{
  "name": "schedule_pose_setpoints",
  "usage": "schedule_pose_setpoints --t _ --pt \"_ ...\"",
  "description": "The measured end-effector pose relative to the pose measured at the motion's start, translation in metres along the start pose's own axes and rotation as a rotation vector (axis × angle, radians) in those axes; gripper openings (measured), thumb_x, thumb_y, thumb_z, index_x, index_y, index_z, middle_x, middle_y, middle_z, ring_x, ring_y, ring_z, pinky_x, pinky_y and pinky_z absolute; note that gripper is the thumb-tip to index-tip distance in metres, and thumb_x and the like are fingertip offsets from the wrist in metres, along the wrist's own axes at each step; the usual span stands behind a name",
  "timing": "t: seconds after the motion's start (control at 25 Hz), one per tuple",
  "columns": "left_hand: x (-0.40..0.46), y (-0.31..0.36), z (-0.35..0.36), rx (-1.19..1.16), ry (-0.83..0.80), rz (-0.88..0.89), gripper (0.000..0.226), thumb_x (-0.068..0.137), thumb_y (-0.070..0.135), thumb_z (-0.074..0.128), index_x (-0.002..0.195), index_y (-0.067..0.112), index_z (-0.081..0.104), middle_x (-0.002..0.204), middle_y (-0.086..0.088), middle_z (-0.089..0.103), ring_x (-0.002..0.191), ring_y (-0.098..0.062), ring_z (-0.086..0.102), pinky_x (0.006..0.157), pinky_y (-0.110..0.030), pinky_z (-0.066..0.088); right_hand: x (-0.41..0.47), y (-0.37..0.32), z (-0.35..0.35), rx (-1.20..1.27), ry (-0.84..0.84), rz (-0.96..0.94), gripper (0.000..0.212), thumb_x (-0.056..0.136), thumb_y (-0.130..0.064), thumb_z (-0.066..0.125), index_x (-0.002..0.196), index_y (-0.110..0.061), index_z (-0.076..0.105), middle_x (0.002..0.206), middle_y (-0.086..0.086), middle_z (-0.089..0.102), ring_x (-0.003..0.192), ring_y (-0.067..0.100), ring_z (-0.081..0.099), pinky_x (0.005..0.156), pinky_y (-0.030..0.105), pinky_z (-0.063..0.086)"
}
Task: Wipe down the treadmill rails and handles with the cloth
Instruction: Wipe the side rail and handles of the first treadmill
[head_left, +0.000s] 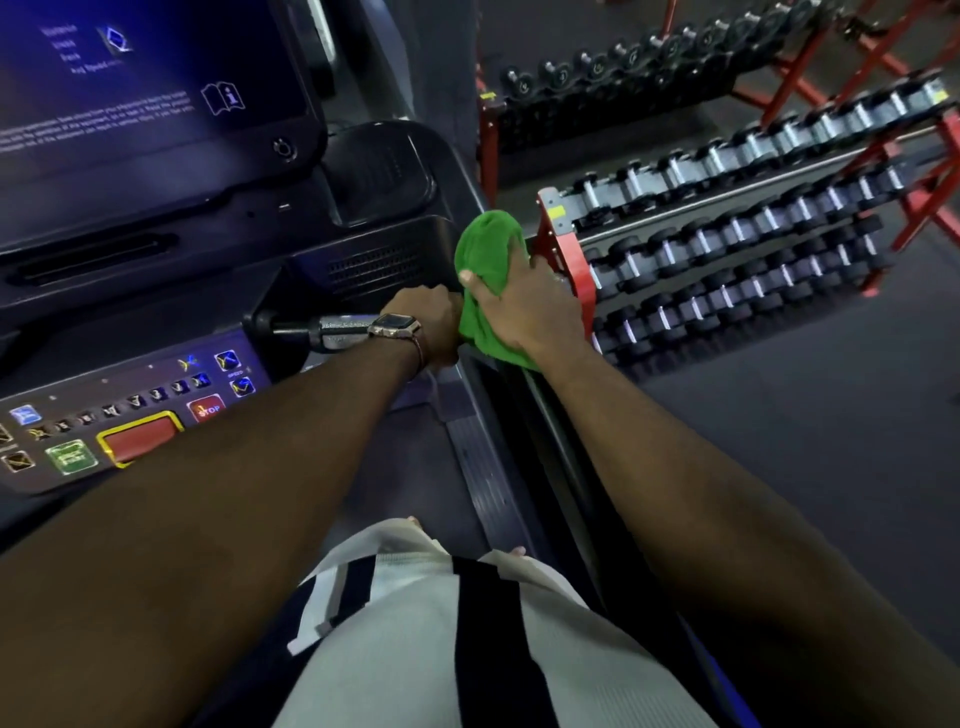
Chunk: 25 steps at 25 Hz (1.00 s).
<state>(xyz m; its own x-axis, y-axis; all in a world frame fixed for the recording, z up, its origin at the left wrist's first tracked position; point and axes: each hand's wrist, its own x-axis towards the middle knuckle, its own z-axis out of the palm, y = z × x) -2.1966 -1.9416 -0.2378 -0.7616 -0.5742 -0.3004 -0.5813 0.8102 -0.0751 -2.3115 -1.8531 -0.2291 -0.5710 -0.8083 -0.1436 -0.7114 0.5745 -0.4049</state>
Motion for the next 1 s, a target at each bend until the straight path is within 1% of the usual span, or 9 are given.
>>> schedule_pose_setpoints --t 0.12,0.28,0.4,0.48,0.56,0.76,0.84,0.92,1.0 --pt "0.0 0.002 0.004 -0.037 0.008 -0.019 0.035 0.07 0.031 0.074 0.1 0.014 0.067 0.102 -0.012 0.07 0.094 -0.034 0.068 0.075 -0.038 0.055 -0.008 0.024 0.003 -0.111 -0.001 -0.354 0.07 0.097 -0.065 0.031 0.153 -0.023 0.03 0.161 0.012 0.023 0.141 0.035 0.036 0.112 0.048 0.03" --pt "-0.002 0.003 0.002 0.016 0.046 0.01 0.031 0.075 0.032 0.068 0.101 0.015 0.066 0.098 -0.012 0.07 0.09 -0.034 0.068 0.07 -0.037 0.053 -0.005 0.015 0.012 0.005 0.047 -0.089 0.066 0.097 -0.06 0.038 0.154 -0.027 0.027 0.157 0.012 0.031 0.139 0.035 0.038 0.109 0.048 0.035" --pt "-0.003 0.004 0.001 0.025 0.034 0.012 0.035 0.076 0.032 0.07 0.105 0.013 0.066 0.104 -0.015 0.068 0.094 -0.036 0.067 0.073 -0.038 0.052 -0.02 0.026 0.01 -0.044 0.05 -0.246 0.066 0.097 -0.055 0.045 0.154 -0.025 0.029 0.157 0.014 0.031 0.14 0.034 0.037 0.109 0.044 0.036" --pt "-0.003 0.007 0.001 0.033 0.032 0.006 0.039 0.072 0.032 0.073 0.106 0.013 0.066 0.104 -0.015 0.067 0.094 -0.035 0.067 0.071 -0.038 0.052 -0.026 0.043 0.004 0.109 -0.043 -0.133 0.071 0.093 -0.059 0.05 0.152 -0.025 0.03 0.152 0.014 0.04 0.137 0.032 0.042 0.106 0.042 0.039" --pt "-0.004 0.007 0.001 0.016 0.035 -0.003 0.035 0.075 0.032 0.07 0.105 0.015 0.067 0.104 -0.014 0.068 0.095 -0.035 0.067 0.071 -0.038 0.052 -0.016 0.033 0.005 0.125 -0.013 0.013 0.081 0.088 -0.068 0.05 0.15 -0.018 0.033 0.138 0.019 0.053 0.126 0.038 0.051 0.102 0.043 0.041" --pt "0.002 0.005 0.001 -0.007 0.015 -0.003 0.036 0.078 0.033 0.068 0.107 0.013 0.065 0.106 -0.014 0.068 0.096 -0.035 0.067 0.072 -0.038 0.052 -0.027 0.025 0.013 -0.11 0.069 -0.045 0.089 0.09 -0.071 0.039 0.151 -0.008 0.025 0.142 0.03 0.046 0.141 0.046 0.029 0.119 0.055 0.016" --pt "0.003 0.004 -0.002 -0.008 -0.031 0.012 0.034 0.081 0.033 0.065 0.109 0.012 0.064 0.107 -0.014 0.068 0.098 -0.035 0.066 0.074 -0.038 0.052 -0.015 0.017 0.009 -0.046 0.073 -0.009 0.088 0.091 -0.068 0.042 0.152 -0.008 0.023 0.145 0.026 0.044 0.133 0.043 0.042 0.113 0.052 0.029" --pt "0.006 0.003 -0.011 0.004 -0.12 0.023 0.034 0.078 0.032 0.067 0.107 0.013 0.065 0.106 -0.013 0.068 0.097 -0.033 0.067 0.073 -0.035 0.051 0.012 -0.003 0.008 -0.067 0.065 -0.098 0.085 0.093 -0.063 0.046 0.156 -0.019 0.012 0.16 0.018 0.022 0.124 0.043 0.051 0.101 0.051 0.042" --pt "0.009 0.001 -0.021 0.019 -0.228 0.01 0.02 0.071 0.031 0.07 0.085 0.017 0.067 0.088 -0.008 0.068 0.081 -0.028 0.066 0.064 -0.029 0.048 0.043 -0.015 0.004 -0.088 -0.031 -0.191 0.084 0.092 -0.06 0.05 0.157 -0.031 0.006 0.166 0.008 0.004 0.125 0.044 0.05 0.097 0.051 0.046"
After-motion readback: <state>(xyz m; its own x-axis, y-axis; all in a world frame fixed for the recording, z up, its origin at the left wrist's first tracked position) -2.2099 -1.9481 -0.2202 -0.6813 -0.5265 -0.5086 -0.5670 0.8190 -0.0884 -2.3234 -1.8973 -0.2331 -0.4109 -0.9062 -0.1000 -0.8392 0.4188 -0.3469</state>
